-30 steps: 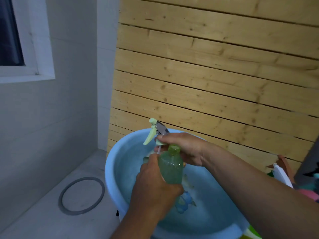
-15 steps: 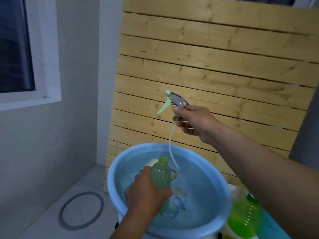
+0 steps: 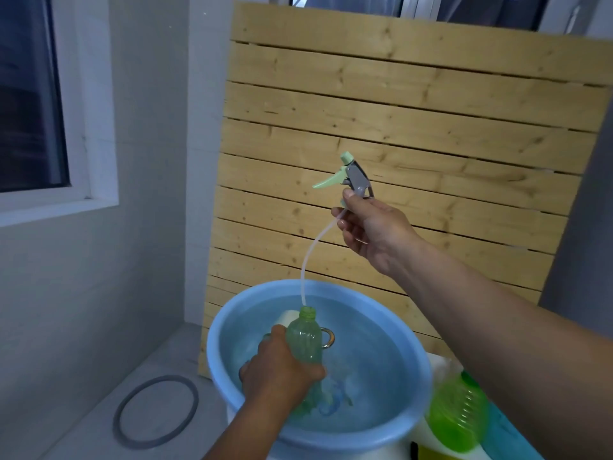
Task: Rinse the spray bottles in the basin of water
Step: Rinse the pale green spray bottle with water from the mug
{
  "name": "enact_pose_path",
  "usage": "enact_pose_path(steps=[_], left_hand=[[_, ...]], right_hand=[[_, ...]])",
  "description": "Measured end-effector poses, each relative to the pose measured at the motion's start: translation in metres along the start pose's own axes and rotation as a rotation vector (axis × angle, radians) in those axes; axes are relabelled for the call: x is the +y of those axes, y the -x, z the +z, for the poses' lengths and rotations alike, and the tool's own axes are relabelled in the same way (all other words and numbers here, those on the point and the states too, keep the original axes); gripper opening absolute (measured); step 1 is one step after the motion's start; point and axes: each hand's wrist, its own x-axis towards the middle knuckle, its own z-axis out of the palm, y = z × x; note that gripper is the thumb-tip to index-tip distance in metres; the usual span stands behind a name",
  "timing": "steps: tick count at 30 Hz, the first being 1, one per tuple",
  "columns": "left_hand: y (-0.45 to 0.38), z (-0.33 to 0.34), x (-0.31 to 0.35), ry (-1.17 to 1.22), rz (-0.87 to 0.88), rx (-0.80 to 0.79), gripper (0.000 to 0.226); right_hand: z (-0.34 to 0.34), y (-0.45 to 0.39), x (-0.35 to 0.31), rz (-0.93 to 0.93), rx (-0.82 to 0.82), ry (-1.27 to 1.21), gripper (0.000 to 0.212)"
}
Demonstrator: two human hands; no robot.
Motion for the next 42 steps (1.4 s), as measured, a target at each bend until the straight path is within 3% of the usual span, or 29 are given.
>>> enact_pose_path(steps=[8, 18, 29, 37, 42], left_hand=[[-0.001, 0.0, 0.0, 0.0, -0.007, 0.003, 0.065], [-0.002, 0.0, 0.0, 0.003, 0.016, 0.004, 0.061], [-0.003, 0.0, -0.002, -0.048, 0.052, -0.045, 0.072], [-0.004, 0.002, -0.003, 0.027, 0.083, -0.068, 0.066], [-0.004, 0.003, -0.004, 0.001, 0.106, -0.082, 0.065]], right_hand=[[-0.003, 0.005, 0.009, 0.039, 0.006, 0.03, 0.015], [-0.021, 0.033, 0.095, 0.129, -0.035, 0.265, 0.018], [-0.014, 0.05, 0.136, -0.041, -0.131, 0.376, 0.037], [-0.021, 0.056, 0.154, -0.165, -0.138, 0.39, 0.021], [-0.023, 0.058, 0.163, -0.204, -0.074, 0.379, 0.024]])
